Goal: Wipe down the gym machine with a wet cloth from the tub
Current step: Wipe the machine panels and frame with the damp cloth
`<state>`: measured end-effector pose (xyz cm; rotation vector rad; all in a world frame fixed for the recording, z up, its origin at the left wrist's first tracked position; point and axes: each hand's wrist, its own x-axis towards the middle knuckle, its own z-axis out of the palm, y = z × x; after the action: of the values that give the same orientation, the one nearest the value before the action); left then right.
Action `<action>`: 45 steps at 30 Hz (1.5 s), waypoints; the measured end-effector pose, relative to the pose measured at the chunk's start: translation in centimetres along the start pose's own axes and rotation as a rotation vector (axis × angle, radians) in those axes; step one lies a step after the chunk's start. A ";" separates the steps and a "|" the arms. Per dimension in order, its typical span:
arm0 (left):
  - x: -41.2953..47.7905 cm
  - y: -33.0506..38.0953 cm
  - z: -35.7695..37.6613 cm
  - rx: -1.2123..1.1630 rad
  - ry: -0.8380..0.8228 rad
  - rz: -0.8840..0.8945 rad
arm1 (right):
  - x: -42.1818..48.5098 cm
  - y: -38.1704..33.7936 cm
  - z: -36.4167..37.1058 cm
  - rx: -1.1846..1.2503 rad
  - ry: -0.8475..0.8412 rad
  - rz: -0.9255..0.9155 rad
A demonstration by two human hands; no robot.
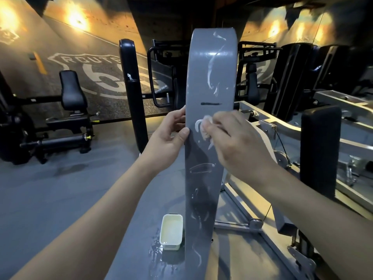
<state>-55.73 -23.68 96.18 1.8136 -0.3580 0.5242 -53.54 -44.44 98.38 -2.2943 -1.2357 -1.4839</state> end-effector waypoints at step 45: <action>-0.5 -0.4 -0.6 0.124 -0.075 -0.029 | 3.0 0.4 -1.2 -0.032 -0.091 -0.053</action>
<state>-56.02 -23.00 95.73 1.9596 -0.3567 0.4678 -53.62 -43.63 101.53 -2.3922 -1.3156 -1.4413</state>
